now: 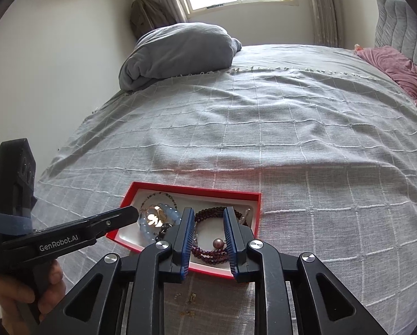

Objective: Organize jewelry
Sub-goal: 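Carry the green-stone ring and pearl earring into the red box and open both tools, then move the left tool toward the small plain gold ring on the bedspread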

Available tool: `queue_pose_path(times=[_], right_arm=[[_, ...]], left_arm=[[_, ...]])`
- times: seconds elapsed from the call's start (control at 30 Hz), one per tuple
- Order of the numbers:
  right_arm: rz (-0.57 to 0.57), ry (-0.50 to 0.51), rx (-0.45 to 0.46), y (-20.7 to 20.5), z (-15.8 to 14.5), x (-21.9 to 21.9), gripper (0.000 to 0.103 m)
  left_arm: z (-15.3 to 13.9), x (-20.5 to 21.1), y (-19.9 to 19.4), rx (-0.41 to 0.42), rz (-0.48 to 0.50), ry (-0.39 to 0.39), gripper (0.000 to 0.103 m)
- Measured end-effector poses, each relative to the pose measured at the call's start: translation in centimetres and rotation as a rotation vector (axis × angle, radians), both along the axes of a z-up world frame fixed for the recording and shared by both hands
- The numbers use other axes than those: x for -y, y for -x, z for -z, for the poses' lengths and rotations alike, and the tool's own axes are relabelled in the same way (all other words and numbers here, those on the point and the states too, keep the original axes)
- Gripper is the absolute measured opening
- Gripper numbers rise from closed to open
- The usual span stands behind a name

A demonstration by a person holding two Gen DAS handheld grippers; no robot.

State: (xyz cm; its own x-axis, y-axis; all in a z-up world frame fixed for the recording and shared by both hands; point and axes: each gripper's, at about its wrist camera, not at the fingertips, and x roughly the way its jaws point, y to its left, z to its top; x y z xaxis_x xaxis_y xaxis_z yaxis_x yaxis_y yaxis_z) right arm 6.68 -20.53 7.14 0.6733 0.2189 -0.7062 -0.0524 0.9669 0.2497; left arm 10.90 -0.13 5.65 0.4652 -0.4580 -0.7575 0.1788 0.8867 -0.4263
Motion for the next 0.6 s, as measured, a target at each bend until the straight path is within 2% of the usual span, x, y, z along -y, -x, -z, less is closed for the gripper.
queue_pose_path(times=[0.27,0.37,0.6], right_arm=[[0.005,-0.033,-0.031,0.7,0.4,0.8,0.024],[-0.011,-0.043,-0.022,1.4,0.0,0.6,0.033],[-0.04,-0.033,-0.056,2.6,0.2,0.0,0.036]], left_arm=[[-0.4,-0.3,1.3,0.043,-0.025,-0.063,0.032],[-0.1,-0.5,1.7,0.029,-0.03,-0.082,0.032],[-0.6,-0.8,3.5,0.03,-0.003,-0.082,0.032]])
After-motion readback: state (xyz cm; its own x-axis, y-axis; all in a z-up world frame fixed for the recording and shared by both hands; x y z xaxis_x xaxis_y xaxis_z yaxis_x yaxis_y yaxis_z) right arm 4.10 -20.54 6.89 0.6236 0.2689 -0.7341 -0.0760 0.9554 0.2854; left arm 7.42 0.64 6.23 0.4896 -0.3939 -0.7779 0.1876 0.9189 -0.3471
